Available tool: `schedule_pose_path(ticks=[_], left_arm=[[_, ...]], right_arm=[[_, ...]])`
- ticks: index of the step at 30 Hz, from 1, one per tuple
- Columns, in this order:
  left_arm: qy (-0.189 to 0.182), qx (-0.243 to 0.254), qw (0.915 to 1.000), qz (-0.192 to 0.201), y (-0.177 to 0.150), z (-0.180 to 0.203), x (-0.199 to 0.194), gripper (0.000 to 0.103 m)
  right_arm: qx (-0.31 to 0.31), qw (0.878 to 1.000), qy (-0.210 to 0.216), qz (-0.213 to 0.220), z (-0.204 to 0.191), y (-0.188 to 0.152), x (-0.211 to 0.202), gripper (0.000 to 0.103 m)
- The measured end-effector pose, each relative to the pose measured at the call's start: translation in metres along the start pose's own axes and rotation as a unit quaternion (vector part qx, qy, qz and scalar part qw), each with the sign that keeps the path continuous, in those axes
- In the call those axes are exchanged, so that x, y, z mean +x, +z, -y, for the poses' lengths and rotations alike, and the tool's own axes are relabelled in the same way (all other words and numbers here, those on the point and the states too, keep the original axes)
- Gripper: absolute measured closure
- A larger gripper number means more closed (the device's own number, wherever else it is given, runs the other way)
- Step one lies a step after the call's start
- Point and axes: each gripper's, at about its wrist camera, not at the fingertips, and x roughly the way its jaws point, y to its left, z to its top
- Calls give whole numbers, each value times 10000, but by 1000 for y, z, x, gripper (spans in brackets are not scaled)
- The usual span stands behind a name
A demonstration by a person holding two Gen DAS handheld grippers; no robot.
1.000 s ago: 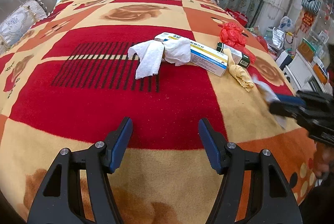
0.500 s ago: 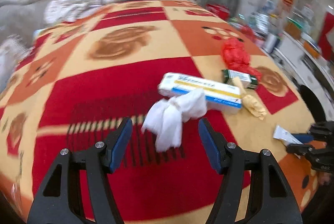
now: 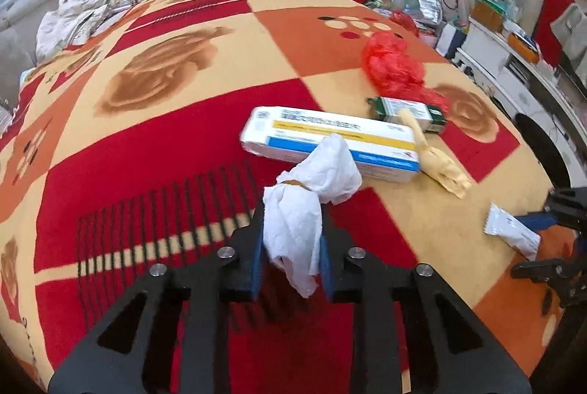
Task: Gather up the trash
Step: 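Grasp the white tissue with the left tool while the right grasps the white wrapper, then carry tissue and wrapper over the black bin and open both tools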
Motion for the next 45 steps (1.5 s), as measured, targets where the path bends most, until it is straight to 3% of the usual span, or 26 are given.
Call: schedule_pose_path(ticks=[3, 7, 14, 22, 32, 45], left_arm=[[16, 21, 9999, 154, -9, 20, -13, 85], [-110, -231, 9989, 404, -30, 48, -37, 85], [151, -940, 9940, 530, -63, 88, -67, 85], [908, -1464, 9845, 339, -68, 122, -72, 85], [1446, -1441, 9785, 307, -64, 141, -83, 85], [1551, -1407, 9774, 296, -64, 148, -85, 85]], right_arm=[[-117, 9999, -69, -2, -3, 0, 0, 64], [-61, 9999, -105, 45, 2, -3, -5, 87], [127, 9989, -108, 440, 6, -14, -39, 87], [512, 9939, -566, 799, 14, -22, -66, 87], [1007, 9847, -904, 1100, 41, -26, -91, 87], [857, 9861, -978, 1037, 39, -30, -92, 87]])
